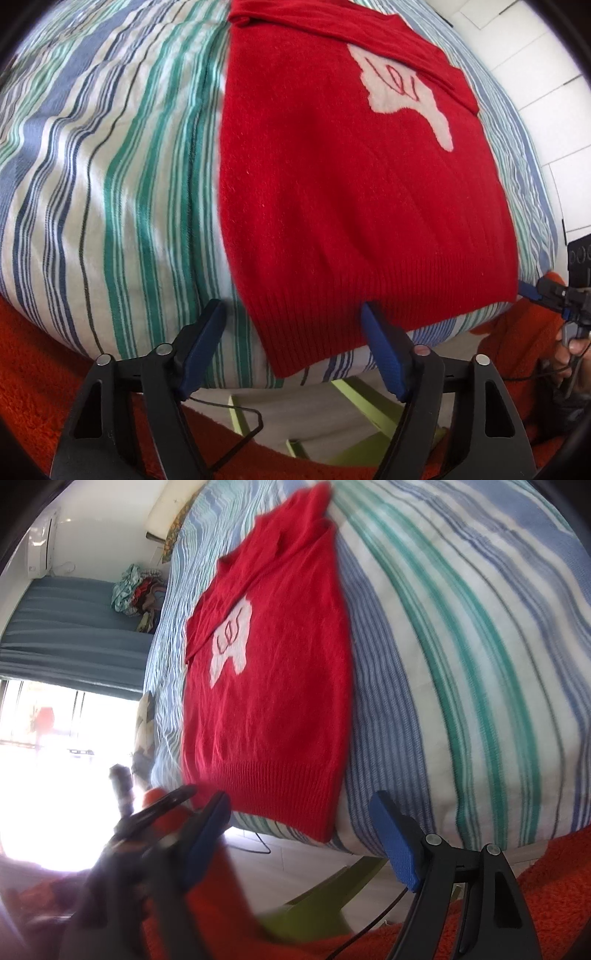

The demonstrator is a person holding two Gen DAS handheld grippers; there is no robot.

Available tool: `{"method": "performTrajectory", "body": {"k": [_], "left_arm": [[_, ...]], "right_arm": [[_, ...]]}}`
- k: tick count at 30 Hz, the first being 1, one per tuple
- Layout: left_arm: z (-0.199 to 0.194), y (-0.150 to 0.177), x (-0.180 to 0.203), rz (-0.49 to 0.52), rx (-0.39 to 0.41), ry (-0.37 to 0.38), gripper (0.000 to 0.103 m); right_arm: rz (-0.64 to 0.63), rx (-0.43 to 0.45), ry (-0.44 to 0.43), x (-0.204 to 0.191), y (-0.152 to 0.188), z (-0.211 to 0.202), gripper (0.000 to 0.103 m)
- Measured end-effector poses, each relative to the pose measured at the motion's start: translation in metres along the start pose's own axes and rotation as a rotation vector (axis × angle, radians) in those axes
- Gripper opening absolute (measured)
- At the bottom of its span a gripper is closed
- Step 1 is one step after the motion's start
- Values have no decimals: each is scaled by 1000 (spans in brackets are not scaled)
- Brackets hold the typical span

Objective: Fold small clothes
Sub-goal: 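Grasp the red sweater hem with both grippers, then lift the hem with both grippers and fold it over toward the collar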

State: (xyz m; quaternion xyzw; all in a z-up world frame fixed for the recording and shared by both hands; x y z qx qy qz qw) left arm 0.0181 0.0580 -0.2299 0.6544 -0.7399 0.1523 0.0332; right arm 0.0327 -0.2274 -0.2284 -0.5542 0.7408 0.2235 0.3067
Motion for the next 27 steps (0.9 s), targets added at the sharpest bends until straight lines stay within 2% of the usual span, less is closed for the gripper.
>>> {"method": "performTrajectory", "body": {"k": [2, 3, 4, 5, 6, 8, 11, 15, 18, 20, 23, 27], "left_arm": [[5, 2, 6, 30, -20, -1, 41], [7, 2, 7, 35, -39, 12, 4], [8, 2, 9, 28, -45, 30, 5], [4, 2, 10, 27, -36, 34, 5], [-1, 1, 11, 32, -28, 45, 5], [-16, -2, 9, 6, -4, 97, 5], [-42, -24, 2, -75, 64, 232, 5], [-71, -101, -13, -144, 203, 319, 5], [-78, -178, -26, -141, 289, 295, 5], [-69, -230, -35, -165, 301, 285, 5], [-48, -300, -45, -183, 302, 246, 5], [-17, -352, -72, -245, 309, 173, 11]], "right_arm": [[-44, -35, 41, -5, 7, 17, 77], [-61, -51, 54, -6, 8, 25, 67], [-81, -71, 63, -8, 10, 32, 39], [-97, -90, 81, -8, 10, 37, 19], [-105, -92, 103, -9, 9, 39, 6], [-134, -64, 104, -16, 6, 32, 5], [-166, 43, 58, -34, -7, 4, 5], [-172, 243, -29, -64, -58, -27, 5], [-187, 373, -50, -85, -121, -33, 5], [-175, 413, -45, -94, -171, -24, 5], [-186, 454, 18, -107, -243, -2, 5], [-165, 476, 89, -111, -320, 25, 5]]}}
Point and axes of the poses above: each gripper's, at about its wrist camera, not at the fingertips, and z roughly the way its jaws point, x to its right, y to its underside, the point moved 6 cm from there along z, roughly the way its jaws point, and after that the axes turned 8 degrees about z, right-handed, at the moved point
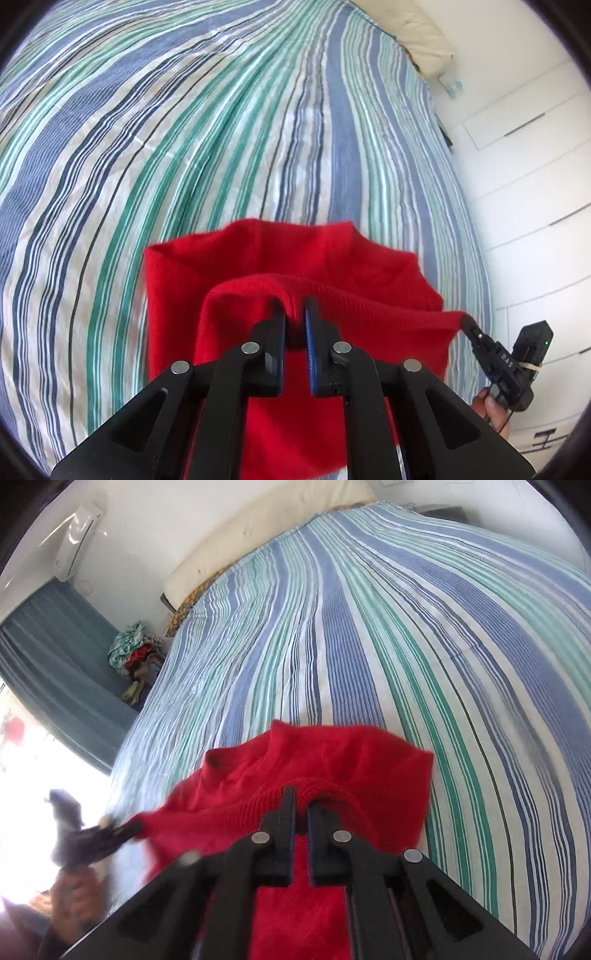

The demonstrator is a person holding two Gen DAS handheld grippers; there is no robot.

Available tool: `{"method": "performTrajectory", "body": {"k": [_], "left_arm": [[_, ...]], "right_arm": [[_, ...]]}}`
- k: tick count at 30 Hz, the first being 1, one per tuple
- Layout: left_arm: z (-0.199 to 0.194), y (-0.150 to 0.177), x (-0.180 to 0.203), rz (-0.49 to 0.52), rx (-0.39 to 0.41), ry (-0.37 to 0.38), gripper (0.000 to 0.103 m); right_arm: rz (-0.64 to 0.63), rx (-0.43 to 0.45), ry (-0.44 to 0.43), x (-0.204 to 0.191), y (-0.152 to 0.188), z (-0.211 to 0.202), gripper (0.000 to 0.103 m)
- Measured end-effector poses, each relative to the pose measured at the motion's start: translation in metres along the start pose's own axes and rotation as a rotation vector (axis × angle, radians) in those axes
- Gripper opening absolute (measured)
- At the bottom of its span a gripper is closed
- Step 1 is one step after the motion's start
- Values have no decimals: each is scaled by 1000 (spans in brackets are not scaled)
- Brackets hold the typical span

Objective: Fold small clothes
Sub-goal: 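Lift the hem with both grippers and fold it over toward the collar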

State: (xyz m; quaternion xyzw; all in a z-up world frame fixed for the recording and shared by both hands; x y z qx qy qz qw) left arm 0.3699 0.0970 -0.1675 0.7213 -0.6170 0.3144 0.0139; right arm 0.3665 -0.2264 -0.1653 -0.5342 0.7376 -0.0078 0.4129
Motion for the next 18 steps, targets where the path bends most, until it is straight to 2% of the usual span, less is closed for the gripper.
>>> {"method": "performTrajectory", "body": {"k": [2, 3, 4, 5, 6, 7, 10, 11, 13, 16, 17, 18], "left_arm": [[14, -12, -17, -38, 2, -85, 33], [16, -17, -27, -60, -3, -120, 56], [15, -18, -35, -80, 9, -142, 65], [8, -21, -42, -96, 37, -149, 65], [2, -23, -48, -106, 61, -148, 66], [-5, -22, -51, -107, 84, -148, 66], [-33, -14, -49, -54, 163, -173, 66], [-39, -8, -41, -14, 181, -160, 66], [-44, 12, -16, 93, 180, -98, 66], [-27, 46, 25, 272, 102, -15, 73], [-15, 55, 33, 324, 73, -31, 75], [-2, 60, 33, 356, 44, -79, 78]], "right_arm": [[26, 7, 8, 5, -19, 23, 6], [50, -7, -5, 8, -25, 33, 8], [73, -18, -4, 12, -28, 43, 18], [88, -19, 7, 16, -33, 49, 28], [93, -3, 19, 19, -36, 50, 50], [91, 24, 14, 20, -41, 47, 59], [53, 95, 3, 15, -53, 27, 59], [22, 97, 21, 12, -51, 22, 59], [-71, 77, -6, -6, -39, 11, 59], [-208, -38, -106, -35, 3, 10, 59], [-238, -90, -128, -39, 22, 14, 59], [-265, -146, -128, -38, 41, 20, 59]]}}
Point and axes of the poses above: each gripper's, at about its wrist camera, not at the fingertips, and z roughly the way its jaws point, x to its right, y to its underside, the point moved 6 cm from there along z, roughly the way its jaws point, and after that the axes turned 8 degrees about z, right-handed, at the moved point
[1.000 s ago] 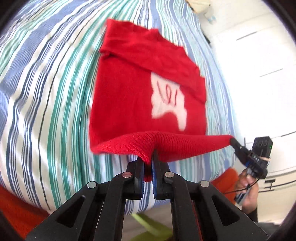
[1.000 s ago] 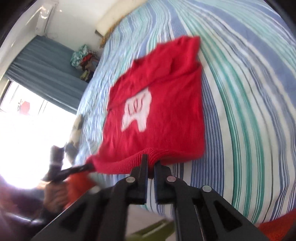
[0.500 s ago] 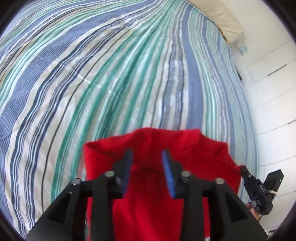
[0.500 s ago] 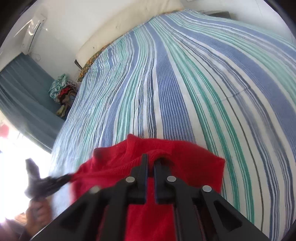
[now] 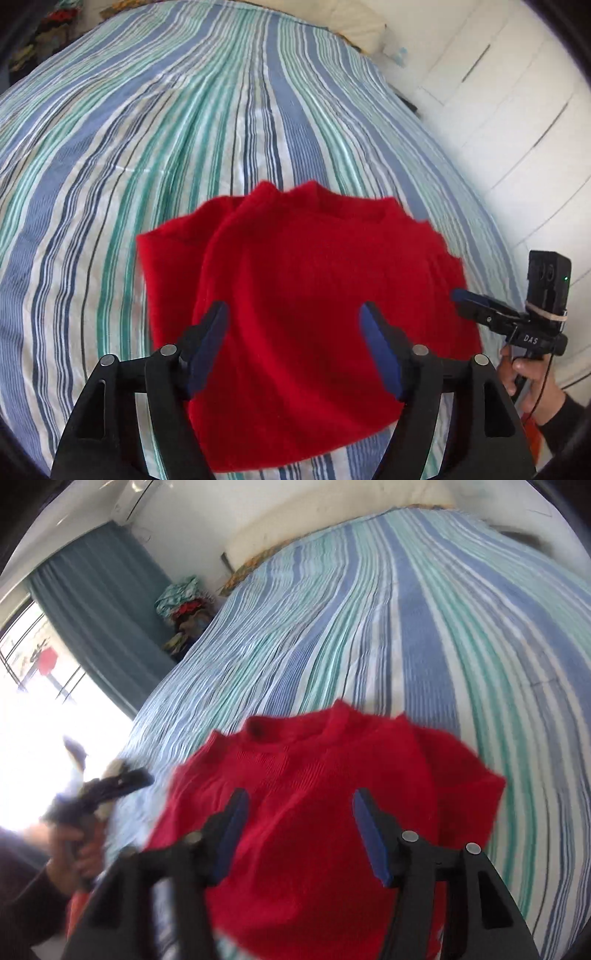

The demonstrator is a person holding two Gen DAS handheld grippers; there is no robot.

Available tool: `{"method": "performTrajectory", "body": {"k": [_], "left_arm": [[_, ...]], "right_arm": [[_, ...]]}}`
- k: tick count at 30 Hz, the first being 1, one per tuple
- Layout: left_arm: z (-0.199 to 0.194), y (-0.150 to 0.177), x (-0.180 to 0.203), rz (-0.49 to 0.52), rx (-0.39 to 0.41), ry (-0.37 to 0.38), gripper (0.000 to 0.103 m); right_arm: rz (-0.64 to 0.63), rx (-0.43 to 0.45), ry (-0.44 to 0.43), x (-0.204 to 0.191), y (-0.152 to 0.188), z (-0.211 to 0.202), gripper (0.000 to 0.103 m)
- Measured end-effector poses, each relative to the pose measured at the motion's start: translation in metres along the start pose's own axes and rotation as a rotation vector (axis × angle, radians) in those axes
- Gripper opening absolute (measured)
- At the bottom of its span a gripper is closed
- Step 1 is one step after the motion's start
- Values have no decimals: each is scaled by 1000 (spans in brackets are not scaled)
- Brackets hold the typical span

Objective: Fold small clothes
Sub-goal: 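Lift the hem with both grippers and fold it over toward the collar, then open both grippers and release the sweater folded in half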

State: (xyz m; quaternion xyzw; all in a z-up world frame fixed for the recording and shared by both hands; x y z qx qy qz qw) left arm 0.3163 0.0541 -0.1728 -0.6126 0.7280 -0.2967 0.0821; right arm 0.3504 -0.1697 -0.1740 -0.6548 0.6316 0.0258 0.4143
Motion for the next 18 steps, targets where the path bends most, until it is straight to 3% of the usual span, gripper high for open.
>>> {"method": "performTrajectory", "body": {"k": [3, 5, 7, 8, 12, 18], "left_arm": [[25, 14, -32, -65, -98, -130, 77], [13, 18, -54, -171, -63, -105, 72], [-7, 23, -58, -218, -38, -94, 78], [-19, 27, -55, -200, -25, -116, 80], [-58, 60, -25, -114, 19, -189, 96], [-67, 115, 12, -49, 11, -290, 96]], "right_arm": [[-68, -88, 128, 20, 46, 14, 58], [-99, -50, 208, 40, 63, -1, 55], [-104, 13, 274, 51, 76, -30, 60], [-98, 30, 319, 56, 82, -43, 62], [-112, 53, 329, 58, 118, -77, 62], [-119, 41, 371, 59, 174, -84, 70]]}}
Point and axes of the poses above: each gripper's, at about its wrist camera, not at the fingertips, and z roughly the way its jaws point, x to its right, y to its underside, the point moved 6 cm from there along z, roughly the way its jaws point, and after that the axes turned 8 degrees about z, right-handed, at the moved point
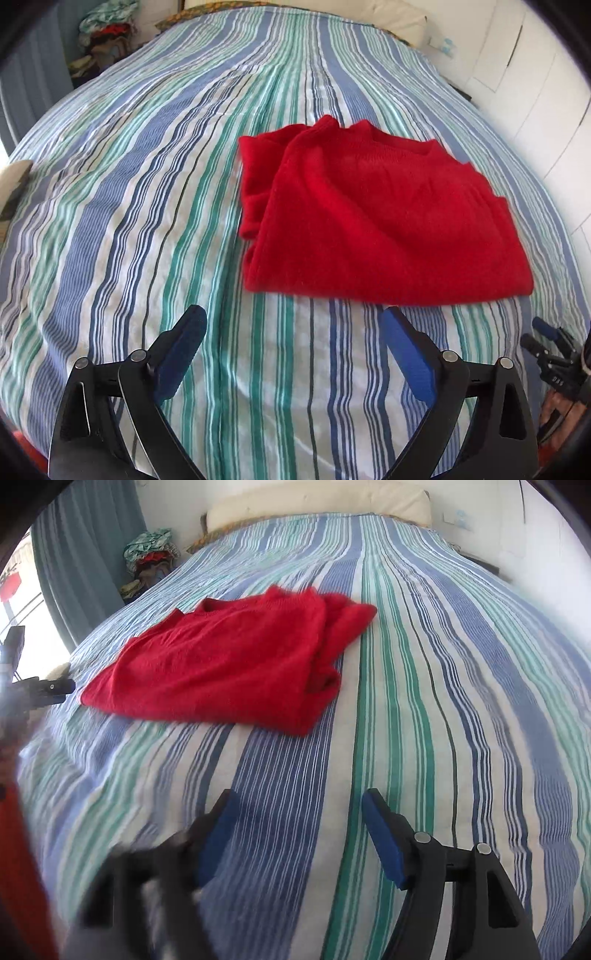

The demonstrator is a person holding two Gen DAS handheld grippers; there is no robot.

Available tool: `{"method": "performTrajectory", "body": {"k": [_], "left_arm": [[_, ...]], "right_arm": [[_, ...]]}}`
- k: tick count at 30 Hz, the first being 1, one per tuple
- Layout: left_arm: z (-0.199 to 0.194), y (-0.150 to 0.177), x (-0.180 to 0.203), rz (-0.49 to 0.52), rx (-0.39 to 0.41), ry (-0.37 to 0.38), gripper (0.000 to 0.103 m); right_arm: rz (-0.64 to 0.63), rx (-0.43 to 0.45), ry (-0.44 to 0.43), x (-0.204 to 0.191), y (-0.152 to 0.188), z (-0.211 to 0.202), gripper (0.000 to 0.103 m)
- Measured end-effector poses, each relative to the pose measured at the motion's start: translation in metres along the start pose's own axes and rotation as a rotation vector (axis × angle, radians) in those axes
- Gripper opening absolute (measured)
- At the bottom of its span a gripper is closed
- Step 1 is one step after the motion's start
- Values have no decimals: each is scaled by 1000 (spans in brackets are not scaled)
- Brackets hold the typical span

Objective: Fold small clothes
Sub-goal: 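Open both grippers and release the sweater folded in half, then grasp the side edge of the folded sweater with the right gripper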

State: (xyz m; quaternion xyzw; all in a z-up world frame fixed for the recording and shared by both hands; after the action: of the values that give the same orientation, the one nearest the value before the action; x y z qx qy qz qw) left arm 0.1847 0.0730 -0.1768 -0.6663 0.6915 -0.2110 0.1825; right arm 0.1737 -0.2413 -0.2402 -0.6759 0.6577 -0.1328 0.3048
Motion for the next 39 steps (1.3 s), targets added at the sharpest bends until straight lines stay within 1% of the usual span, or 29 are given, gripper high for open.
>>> {"method": "performTrajectory", "body": {"k": [2, 3, 7, 10, 19, 21, 23, 25, 26, 28, 31, 34, 36, 37, 38, 39], "left_arm": [[2, 6, 4, 3, -1, -17, 96], [4, 7, 6, 3, -5, -24, 96], [3, 12, 10, 33, -9, -65, 96], [2, 12, 9, 50, -3, -89, 96], [10, 18, 2, 48, -18, -116, 96], [15, 22, -3, 45, -23, -134, 96], [20, 30, -10, 51, -21, -158, 96], [29, 41, -19, 43, -54, -173, 96], [32, 46, -23, 23, -68, -159, 96], [33, 48, -28, -23, -64, -127, 98], [35, 48, -28, -32, -67, -128, 99], [36, 49, -26, -17, -62, -139, 100], [36, 49, -26, -14, -61, -138, 100], [36, 48, -26, -15, -61, -135, 100], [36, 48, -26, -16, -62, -131, 100], [36, 48, -27, -18, -63, -127, 100]], "right_arm": [[-12, 7, 27, -2, 3, 4, 73], [-27, 7, 37, -4, 5, 5, 77], [-68, 11, 65, -5, 10, 9, 83], [-63, 26, 59, -4, 12, 12, 84], [-43, 45, 37, -1, 15, 14, 88], [-39, 45, 32, -1, 15, 14, 88], [-23, 32, 37, -1, 14, 13, 88], [3, -1, 36, -2, 10, 10, 88], [34, -4, 22, -1, 5, 6, 88], [114, 16, -52, -1, -14, -1, 88], [179, 70, -88, 1, -60, -2, 88], [247, 85, -90, 8, -105, 20, 88], [276, 56, -50, 15, -123, 44, 88], [301, 25, -55, 18, -126, 58, 84], [330, -20, -72, 20, -126, 72, 77], [345, -60, -90, 20, -124, 84, 58]]}}
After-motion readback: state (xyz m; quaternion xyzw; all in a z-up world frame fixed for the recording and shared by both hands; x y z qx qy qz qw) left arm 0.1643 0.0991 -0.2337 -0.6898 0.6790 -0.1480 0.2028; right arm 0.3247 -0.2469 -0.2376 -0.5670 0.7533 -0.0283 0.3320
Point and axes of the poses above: each gripper's, at about its wrist camera, not at the fingertips, and z roughly the way its jaws point, x to its right, y to its underside, the point moved 6 cm from there along z, roughly the way its jaws point, and after that the axes turned 8 degrees about z, right-handed, at the moved point
